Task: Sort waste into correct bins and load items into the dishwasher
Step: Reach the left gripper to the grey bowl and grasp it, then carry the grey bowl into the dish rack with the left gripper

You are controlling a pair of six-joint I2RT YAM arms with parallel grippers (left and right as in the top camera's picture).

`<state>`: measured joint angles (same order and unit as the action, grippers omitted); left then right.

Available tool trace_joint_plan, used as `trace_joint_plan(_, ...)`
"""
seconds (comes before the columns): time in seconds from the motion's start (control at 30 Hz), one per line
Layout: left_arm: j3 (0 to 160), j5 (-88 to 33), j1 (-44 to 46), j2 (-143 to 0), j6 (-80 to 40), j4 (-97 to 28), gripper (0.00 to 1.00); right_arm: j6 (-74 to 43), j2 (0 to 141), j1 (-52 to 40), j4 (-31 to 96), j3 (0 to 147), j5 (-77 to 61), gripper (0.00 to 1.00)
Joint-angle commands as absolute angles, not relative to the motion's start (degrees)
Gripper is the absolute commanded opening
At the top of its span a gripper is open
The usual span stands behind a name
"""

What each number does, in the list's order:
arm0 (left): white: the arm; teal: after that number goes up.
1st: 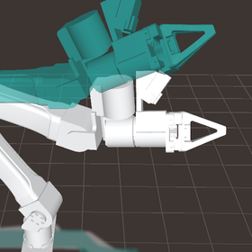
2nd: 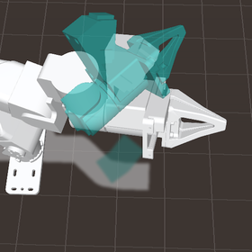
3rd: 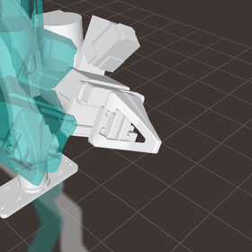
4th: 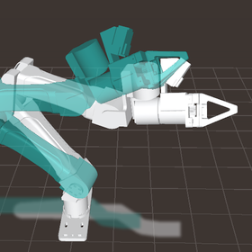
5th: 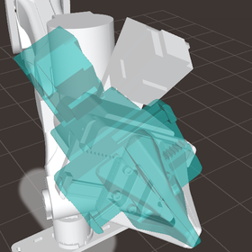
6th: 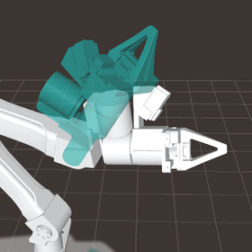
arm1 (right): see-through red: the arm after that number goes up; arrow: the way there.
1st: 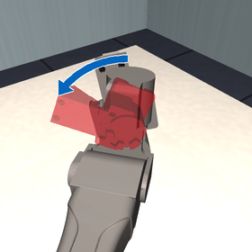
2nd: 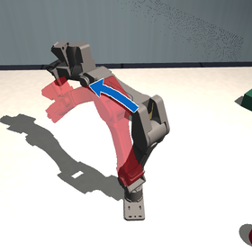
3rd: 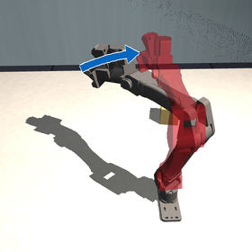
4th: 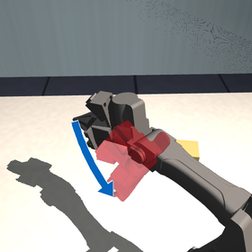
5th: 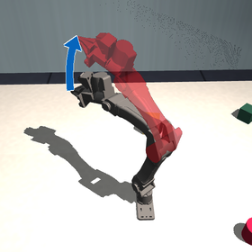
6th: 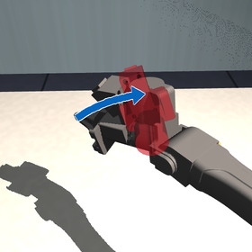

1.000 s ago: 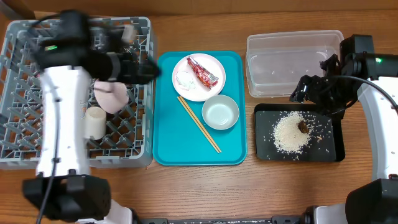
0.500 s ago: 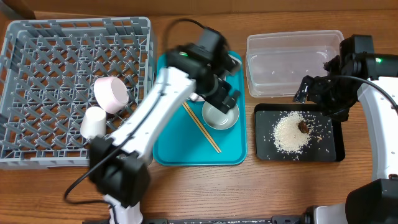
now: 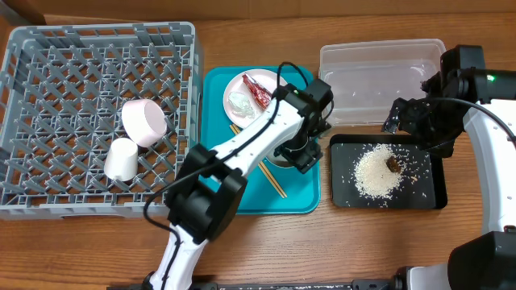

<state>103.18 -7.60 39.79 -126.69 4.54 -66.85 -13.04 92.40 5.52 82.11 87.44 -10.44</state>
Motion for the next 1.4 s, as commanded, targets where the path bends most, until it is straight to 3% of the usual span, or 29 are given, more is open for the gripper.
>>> trace_joint_plan(0.0, 103.72, -7.01, 39.79, -128.7, 4.27, -67.55, 0.5, -13.28, 90.5, 5.39, 82.0, 89.36, -9.87, 0.92)
trace_joint_plan(0.1, 103.72, -6.96, 39.77, -128.81, 4.27, -67.59, 0.17, -13.28, 90.5, 5.39, 82.02, 89.36, -9.87, 0.92)
trace_joint_plan(0.2, 103.72, -6.9, 39.77, -128.81, 4.27, -67.61, 0.04, -13.28, 90.5, 5.39, 82.11, 89.36, -9.87, 0.92)
trace_joint_plan(0.7, 118.87, -6.85, 37.71, -123.44, 3.55, -74.46, 0.04, -13.26, 90.5, 5.39, 83.24, 89.36, -8.56, 0.92)
trace_joint_plan(1.03, 123.59, -8.56, 23.55, -113.75, 1.06, -74.02, 0.04, -13.26, 90.5, 5.39, 83.07, 89.36, -8.58, 0.93)
trace_joint_plan(1.37, 123.52, -42.39, 0.49, -114.13, 11.55, -70.35, 0.04, -13.28, 90.5, 5.39, 83.11, 89.36, -8.58, 0.93)
